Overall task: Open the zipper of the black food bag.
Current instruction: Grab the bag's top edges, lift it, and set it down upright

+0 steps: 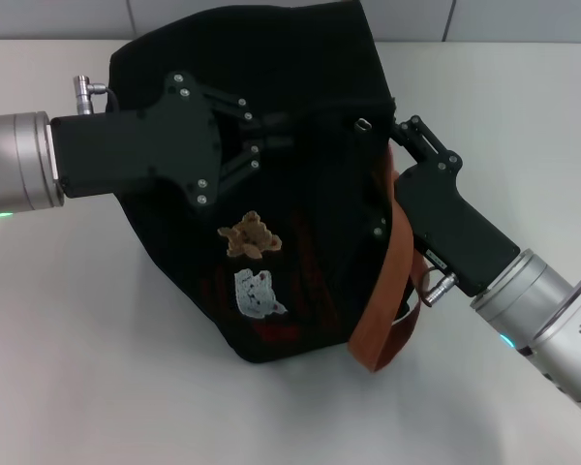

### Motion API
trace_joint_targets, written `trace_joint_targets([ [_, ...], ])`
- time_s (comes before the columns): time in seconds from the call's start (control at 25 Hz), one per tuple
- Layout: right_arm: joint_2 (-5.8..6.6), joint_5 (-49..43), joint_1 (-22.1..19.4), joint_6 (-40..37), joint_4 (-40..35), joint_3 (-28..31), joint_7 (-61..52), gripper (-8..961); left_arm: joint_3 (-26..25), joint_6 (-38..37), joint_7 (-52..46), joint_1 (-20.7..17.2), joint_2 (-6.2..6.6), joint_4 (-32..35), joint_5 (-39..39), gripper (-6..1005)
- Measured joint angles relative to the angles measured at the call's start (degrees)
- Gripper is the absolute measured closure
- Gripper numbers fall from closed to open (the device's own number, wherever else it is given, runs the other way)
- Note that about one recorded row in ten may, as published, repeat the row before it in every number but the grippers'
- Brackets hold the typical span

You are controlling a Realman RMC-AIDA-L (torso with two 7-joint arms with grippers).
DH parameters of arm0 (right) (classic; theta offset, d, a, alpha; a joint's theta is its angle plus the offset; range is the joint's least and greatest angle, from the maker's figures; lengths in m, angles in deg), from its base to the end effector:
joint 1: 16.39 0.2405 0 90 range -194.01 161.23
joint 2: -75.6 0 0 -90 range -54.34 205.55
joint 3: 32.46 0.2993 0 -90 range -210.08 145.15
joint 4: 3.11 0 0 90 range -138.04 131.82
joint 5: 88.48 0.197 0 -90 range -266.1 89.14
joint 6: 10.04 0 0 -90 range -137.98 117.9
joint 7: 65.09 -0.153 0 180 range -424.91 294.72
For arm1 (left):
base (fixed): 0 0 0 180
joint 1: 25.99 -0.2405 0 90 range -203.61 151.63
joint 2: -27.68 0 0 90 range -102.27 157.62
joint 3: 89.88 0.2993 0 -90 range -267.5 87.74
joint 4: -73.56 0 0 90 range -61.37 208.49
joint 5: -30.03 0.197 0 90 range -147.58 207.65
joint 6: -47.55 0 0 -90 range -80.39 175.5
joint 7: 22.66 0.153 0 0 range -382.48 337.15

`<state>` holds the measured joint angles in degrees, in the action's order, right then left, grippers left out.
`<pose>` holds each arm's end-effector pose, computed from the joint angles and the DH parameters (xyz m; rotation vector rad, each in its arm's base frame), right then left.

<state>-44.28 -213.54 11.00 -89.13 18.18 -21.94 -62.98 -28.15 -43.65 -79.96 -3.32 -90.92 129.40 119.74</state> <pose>0.2384 0.2931 -0.1169 -2.0917 0.1063 1.0170 -0.2217 0.3246 -0.0060 -2.6481 0.3323 -0.8227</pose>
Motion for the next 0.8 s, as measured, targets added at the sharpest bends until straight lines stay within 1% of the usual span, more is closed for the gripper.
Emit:
trace_joint_targets([
  [0.2, 0.00, 0.00, 0.16, -0.33, -0.03, 0.86, 0.33, 127, 0.78, -0.01, 0.00, 0.04, -0.10, -0.21, -0.08, 907],
  [0.4, 0.01, 0.00, -0.04, -2.24, -0.13, 2.27, 0.49, 127, 0.94, -0.11, 0.01, 0.41, -0.06, -1.14, 0.05, 906],
  [0.8, 0.01, -0.20, -0.64, -4.22, -0.85, 2.08, 3.88, 149, 0.81, -0.15, 0.66, 0.09, -0.05, -1.26, -0.16, 906],
])
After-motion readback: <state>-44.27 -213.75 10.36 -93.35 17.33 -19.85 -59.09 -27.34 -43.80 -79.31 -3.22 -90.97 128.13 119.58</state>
